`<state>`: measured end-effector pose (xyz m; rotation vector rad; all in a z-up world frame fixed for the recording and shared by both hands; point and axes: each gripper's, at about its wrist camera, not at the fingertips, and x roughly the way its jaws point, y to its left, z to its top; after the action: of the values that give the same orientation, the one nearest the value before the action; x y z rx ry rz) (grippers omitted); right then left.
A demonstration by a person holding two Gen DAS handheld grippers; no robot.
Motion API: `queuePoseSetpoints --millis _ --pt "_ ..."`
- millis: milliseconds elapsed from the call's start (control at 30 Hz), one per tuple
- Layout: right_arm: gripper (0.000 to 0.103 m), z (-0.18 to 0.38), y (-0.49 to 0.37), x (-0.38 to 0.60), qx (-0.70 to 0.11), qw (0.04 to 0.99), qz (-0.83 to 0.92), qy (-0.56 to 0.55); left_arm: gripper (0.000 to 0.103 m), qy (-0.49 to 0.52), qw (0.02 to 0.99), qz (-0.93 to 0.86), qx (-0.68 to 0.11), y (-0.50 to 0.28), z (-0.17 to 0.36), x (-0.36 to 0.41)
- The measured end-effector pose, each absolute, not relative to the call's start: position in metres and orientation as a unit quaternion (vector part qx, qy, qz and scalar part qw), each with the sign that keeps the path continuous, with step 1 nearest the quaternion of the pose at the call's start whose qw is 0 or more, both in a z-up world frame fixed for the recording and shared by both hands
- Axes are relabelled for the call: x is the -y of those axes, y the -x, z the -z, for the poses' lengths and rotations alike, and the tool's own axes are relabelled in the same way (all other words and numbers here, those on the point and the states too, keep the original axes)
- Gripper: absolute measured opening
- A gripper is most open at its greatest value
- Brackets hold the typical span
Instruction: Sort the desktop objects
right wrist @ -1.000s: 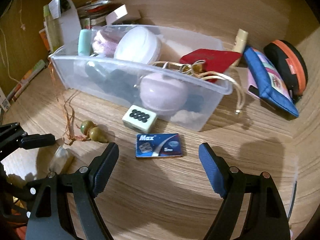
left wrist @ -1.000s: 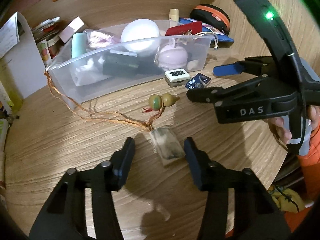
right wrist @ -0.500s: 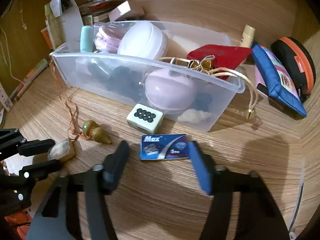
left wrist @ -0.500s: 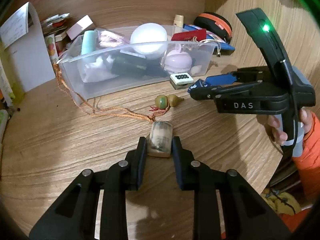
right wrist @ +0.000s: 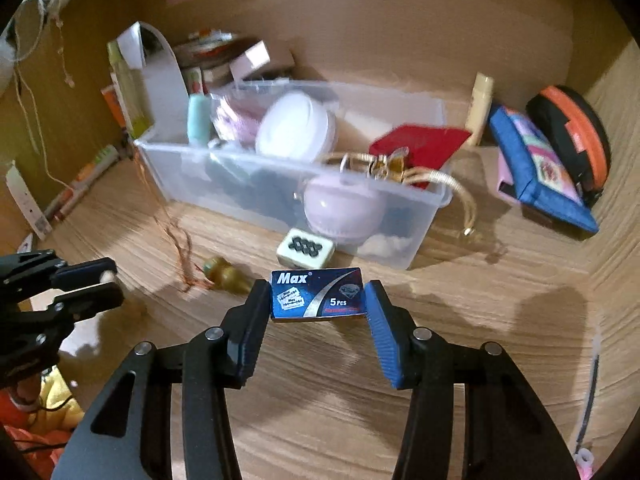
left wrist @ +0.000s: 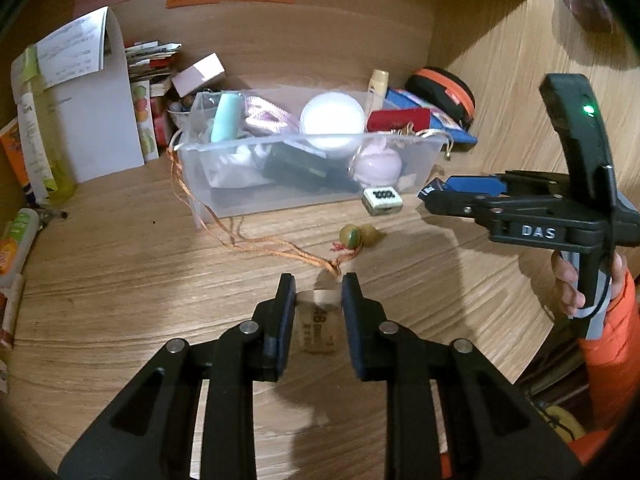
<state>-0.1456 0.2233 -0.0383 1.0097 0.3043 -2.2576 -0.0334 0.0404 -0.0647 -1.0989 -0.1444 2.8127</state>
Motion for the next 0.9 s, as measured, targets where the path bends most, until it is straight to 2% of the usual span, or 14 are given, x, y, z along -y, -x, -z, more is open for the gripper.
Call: queuePoseSetpoints --millis 333,433,467,567,733,800,833,900 --pt "0.045 0.009 0.135 -0.217 -0.097 0.345 0.867 -0.346 0.024 0.366 0.063 -0.928 0.044 0.035 0.064 -0.041" --pt "0.045 0.009 0.134 -0.216 -0.096 0.346 0.867 -0.346 0.041 0.377 0.066 -0.923 0.044 0.039 0.071 -0.044" --pt "0.045 0.01 0.134 -0.216 -0.096 0.346 0.867 -0.347 0.051 0.38 0.066 -0.922 0.044 0.042 0.072 -0.044" --pt "0.045 0.011 0.135 -0.216 -0.091 0.347 0.865 -0.35 0.053 0.393 0.066 -0.916 0.032 0.054 0.076 -0.049" --pt "0.045 0.013 0.138 -0.217 -0.08 0.351 0.864 -0.351 0.053 0.42 0.034 -0.907 -0.008 0.081 0.084 -0.055" --pt "0.045 0.014 0.139 -0.219 -0.076 0.351 0.864 -0.352 0.036 0.444 0.043 -0.895 -0.004 0.091 0.092 -0.053" --pt "0.045 0.013 0.14 -0.219 -0.073 0.351 0.865 -0.351 0.035 0.438 0.043 -0.898 -0.01 0.091 0.091 -0.053" --pt "0.045 0.012 0.142 -0.222 -0.067 0.351 0.866 -0.351 0.024 0.438 0.044 -0.897 -0.02 0.092 0.091 -0.054"
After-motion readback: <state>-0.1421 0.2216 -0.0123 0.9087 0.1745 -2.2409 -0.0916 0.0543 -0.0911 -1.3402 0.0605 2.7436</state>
